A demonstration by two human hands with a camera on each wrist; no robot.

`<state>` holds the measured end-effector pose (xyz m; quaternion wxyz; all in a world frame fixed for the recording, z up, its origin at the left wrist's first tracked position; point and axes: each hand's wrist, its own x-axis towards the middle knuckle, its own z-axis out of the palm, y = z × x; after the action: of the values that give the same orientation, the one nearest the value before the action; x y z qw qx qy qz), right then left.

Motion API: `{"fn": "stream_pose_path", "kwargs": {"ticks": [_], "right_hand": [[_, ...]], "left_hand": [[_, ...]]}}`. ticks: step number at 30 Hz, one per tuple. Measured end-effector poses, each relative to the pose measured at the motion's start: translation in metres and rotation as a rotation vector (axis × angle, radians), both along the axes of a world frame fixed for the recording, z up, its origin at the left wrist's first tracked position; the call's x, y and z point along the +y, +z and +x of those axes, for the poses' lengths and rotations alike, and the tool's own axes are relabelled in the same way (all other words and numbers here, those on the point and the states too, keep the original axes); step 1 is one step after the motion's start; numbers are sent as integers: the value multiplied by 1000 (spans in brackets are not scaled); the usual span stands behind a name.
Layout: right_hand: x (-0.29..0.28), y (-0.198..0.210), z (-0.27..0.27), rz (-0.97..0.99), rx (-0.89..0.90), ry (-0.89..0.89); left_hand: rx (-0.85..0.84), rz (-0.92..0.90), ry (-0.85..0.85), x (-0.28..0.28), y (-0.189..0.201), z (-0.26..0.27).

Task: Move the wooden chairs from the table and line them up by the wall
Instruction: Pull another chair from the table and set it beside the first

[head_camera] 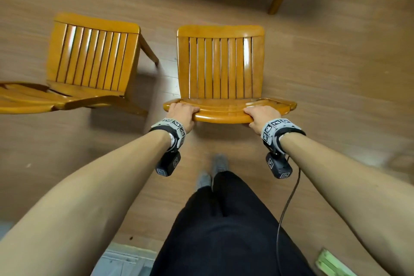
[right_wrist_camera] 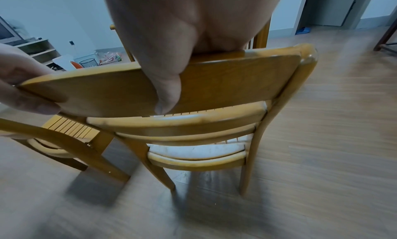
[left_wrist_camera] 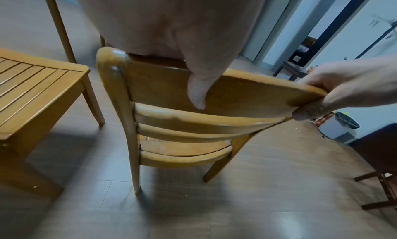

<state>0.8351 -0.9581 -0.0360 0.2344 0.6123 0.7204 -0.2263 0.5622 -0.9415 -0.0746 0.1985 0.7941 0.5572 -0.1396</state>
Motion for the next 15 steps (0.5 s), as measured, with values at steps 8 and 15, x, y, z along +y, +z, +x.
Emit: {"fn": "stream_pose_path", "kwargs": {"ticks": [8, 15], "right_hand": [[-32, 15, -11, -31, 57, 5], [-16, 71, 0, -105, 104, -208]], "left_hand": [[30, -109, 22, -25, 20, -4], [-46, -300, 170, 7, 87, 24]]}}
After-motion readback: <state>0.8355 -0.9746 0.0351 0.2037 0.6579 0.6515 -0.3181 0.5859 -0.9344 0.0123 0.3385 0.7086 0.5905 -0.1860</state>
